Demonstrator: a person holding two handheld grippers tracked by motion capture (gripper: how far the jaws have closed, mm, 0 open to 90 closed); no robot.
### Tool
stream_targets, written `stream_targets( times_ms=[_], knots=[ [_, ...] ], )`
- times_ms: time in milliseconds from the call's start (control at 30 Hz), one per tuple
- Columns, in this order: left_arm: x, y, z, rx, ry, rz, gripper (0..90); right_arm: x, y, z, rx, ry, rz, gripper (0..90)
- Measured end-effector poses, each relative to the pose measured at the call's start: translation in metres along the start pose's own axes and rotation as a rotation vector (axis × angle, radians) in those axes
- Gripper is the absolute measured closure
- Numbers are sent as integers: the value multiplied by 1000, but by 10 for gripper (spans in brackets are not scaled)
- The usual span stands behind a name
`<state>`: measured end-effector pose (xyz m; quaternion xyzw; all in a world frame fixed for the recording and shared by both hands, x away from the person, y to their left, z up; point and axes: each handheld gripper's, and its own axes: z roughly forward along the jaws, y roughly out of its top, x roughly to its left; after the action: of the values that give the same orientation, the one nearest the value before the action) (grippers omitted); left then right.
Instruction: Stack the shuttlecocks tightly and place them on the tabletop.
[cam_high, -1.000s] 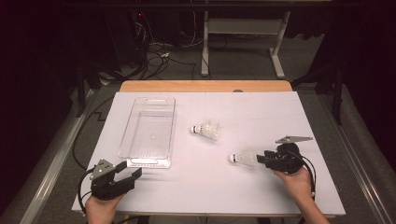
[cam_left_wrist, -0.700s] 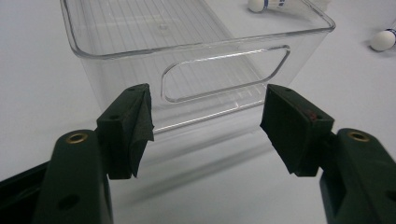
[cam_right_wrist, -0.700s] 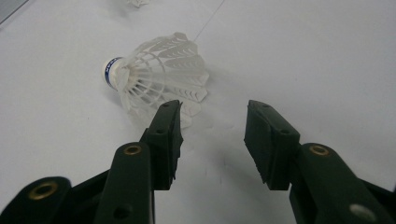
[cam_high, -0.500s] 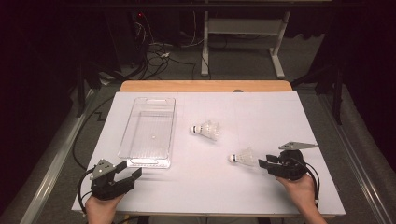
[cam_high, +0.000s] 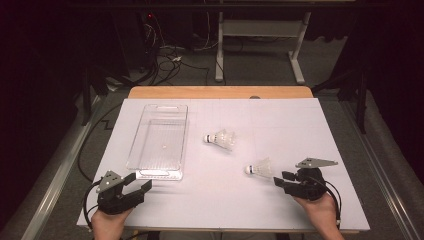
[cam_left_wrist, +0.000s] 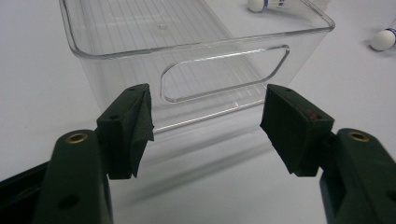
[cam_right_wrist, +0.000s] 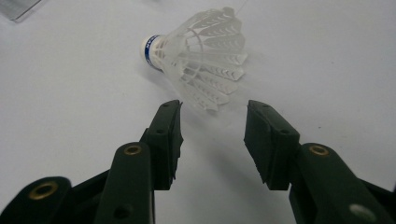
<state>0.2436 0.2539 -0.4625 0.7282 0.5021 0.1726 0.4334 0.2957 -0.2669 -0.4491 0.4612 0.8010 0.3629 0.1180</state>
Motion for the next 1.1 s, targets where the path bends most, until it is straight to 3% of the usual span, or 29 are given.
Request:
stream_targets(
  times_ms=[600,1100],
  knots=[
    [0,0,0,2,-1,-1,346,12,5,6,16,29,-25,592],
    [0,0,0,1,-3,-2,346,12,13,18,41,31,-39,668]
  ],
)
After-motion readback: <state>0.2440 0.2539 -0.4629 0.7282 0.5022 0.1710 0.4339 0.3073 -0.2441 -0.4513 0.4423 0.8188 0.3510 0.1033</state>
